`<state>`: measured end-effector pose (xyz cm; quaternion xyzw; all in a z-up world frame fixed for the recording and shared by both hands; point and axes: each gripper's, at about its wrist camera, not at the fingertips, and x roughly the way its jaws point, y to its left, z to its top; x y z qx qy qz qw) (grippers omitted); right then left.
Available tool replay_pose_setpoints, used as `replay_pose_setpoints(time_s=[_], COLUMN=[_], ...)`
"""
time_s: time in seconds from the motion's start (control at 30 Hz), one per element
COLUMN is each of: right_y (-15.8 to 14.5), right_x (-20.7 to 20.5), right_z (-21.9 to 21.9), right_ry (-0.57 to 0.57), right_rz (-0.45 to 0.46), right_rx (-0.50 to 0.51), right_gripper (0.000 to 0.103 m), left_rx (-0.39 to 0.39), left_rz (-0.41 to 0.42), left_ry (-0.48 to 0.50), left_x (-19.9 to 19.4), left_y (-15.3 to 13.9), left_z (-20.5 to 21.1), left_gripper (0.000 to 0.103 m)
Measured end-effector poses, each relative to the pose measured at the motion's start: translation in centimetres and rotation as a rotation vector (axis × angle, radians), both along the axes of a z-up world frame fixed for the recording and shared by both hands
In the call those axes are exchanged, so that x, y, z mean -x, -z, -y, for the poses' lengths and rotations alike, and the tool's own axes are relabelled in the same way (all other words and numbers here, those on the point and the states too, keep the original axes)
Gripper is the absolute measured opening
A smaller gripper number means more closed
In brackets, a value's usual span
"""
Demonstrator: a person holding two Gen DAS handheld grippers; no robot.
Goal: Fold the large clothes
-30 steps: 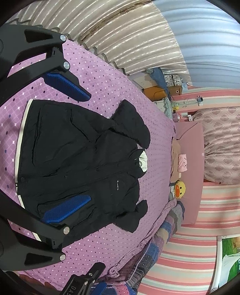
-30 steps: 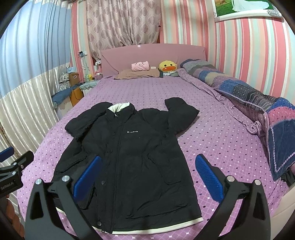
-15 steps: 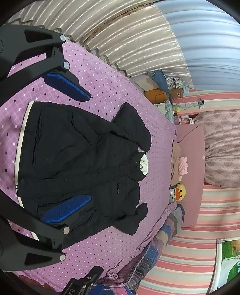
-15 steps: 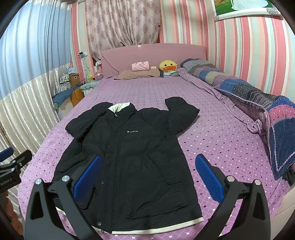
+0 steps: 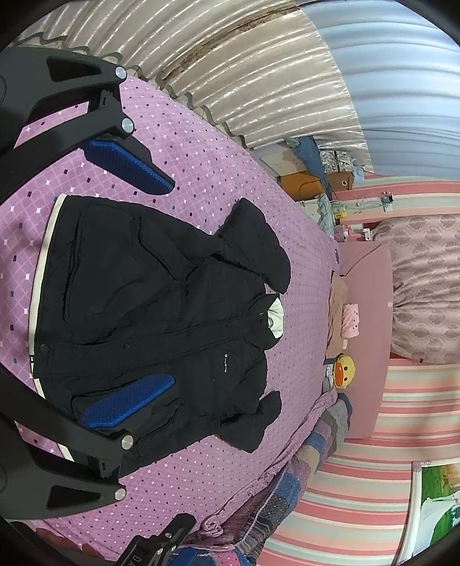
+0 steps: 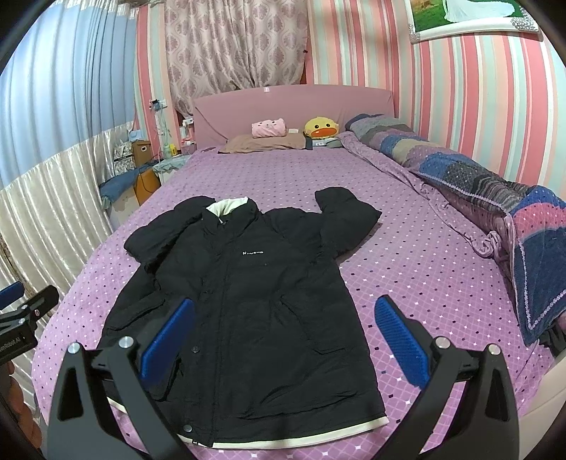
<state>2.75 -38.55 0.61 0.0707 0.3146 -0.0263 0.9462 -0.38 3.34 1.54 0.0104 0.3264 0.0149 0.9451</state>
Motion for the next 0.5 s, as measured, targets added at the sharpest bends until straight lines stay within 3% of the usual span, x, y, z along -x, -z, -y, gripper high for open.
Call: replay_pose_setpoints(time_s=[0.5], right_y=[-0.1], right_x=[0.11], right_z=[-0.58], right_ry=[0.001], right_rz=[0.0], right_rx=[0.011], right_gripper=[0.101], left_rx=[0.016], left_rz=[-0.014], left_ry=[0.01], left_x=[-0.8], left_y=[0.45], left_z=[-0.28], left_gripper=[0.1])
